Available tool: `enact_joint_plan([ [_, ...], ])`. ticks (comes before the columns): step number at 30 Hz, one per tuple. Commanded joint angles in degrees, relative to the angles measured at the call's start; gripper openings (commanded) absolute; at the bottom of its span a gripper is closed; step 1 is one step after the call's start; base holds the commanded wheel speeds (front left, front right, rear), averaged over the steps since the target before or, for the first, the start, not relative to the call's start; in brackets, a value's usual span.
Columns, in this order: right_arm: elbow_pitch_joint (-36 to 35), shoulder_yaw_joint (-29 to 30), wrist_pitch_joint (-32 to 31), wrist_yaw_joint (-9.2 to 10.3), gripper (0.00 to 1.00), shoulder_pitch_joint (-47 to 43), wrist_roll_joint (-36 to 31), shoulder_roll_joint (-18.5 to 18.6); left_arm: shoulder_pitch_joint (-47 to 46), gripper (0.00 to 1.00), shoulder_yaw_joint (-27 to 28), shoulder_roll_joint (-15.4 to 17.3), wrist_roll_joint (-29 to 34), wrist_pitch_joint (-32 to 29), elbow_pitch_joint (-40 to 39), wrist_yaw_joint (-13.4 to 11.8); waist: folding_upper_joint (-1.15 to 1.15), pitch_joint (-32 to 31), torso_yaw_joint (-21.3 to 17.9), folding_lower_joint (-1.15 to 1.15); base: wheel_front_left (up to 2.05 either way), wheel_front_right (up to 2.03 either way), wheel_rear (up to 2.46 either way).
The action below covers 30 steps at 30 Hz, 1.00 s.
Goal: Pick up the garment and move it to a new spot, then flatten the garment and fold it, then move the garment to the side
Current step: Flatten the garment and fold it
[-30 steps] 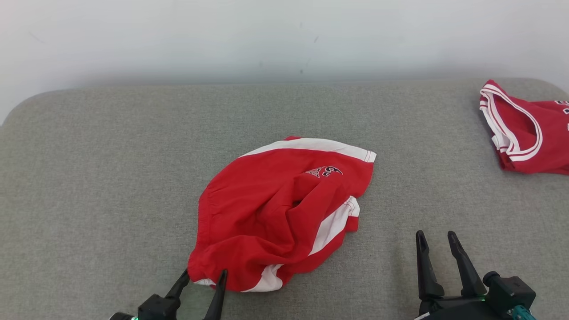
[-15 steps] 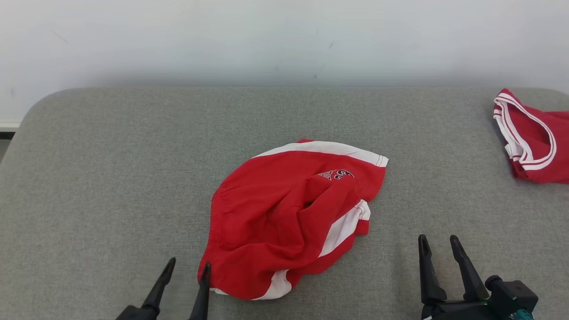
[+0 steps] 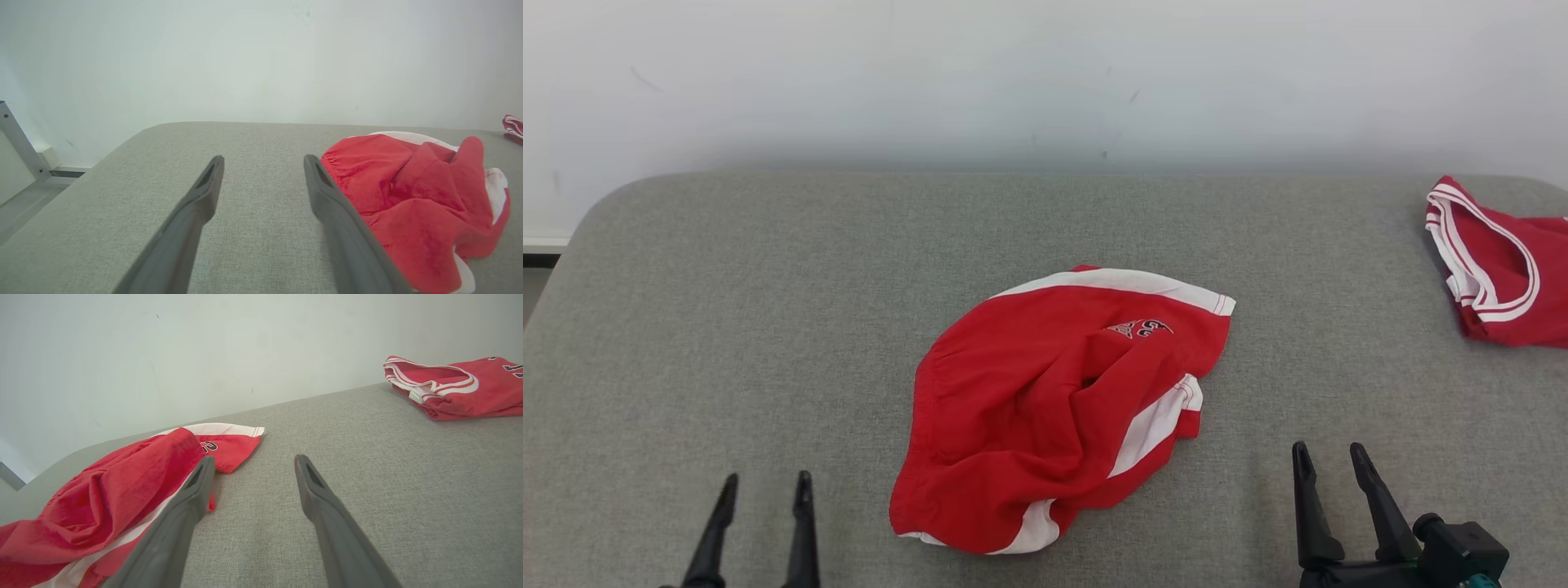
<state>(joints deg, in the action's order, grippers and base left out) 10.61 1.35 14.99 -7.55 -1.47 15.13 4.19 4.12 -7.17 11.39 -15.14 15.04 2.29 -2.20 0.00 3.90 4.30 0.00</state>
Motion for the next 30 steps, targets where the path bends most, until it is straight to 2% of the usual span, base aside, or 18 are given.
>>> enact_joint_plan([
  [1, 0.34, -0.06, 0.26, 0.16, 1.0, -0.49, 0.28, 0.23, 1.26, 1.0, 1.91, -0.39, 1.81, 0.17, -0.87, 0.39, 0.0, -0.3, -0.02, 0.0, 0.0, 0.0, 0.0],
  [5, 1.1, -0.2, 0.26, 0.16, 1.0, -0.62, 0.33, 0.29, 2.01, 1.0, 5.83, -2.18, 4.39, 0.17, -2.16, 0.94, 0.0, -0.74, 0.16, 0.0, 0.0, 0.0, 0.0],
  [11, 3.6, -1.68, 0.26, 0.16, 1.0, 0.23, 0.65, 0.78, 2.34, 1.0, 8.2, -3.28, 7.61, 0.18, -0.53, 3.79, 0.0, -1.38, 0.33, 0.0, 0.0, 0.0, 0.0],
  [21, 10.15, -7.14, -1.49, 0.16, 1.0, 6.53, 1.29, 3.92, 1.94, 1.0, 9.03, -5.18, 9.63, 0.18, 1.73, 5.93, 0.0, -1.93, 0.8, 0.0, 0.0, 0.0, 0.0],
  [30, 21.18, -13.67, -4.71, 0.16, 1.0, 17.27, 3.88, 7.66, -0.23, 1.0, 7.82, -6.73, 10.67, 0.18, 2.57, 7.13, 0.0, -0.57, 4.39, 0.0, 0.0, 0.0, 0.0],
])
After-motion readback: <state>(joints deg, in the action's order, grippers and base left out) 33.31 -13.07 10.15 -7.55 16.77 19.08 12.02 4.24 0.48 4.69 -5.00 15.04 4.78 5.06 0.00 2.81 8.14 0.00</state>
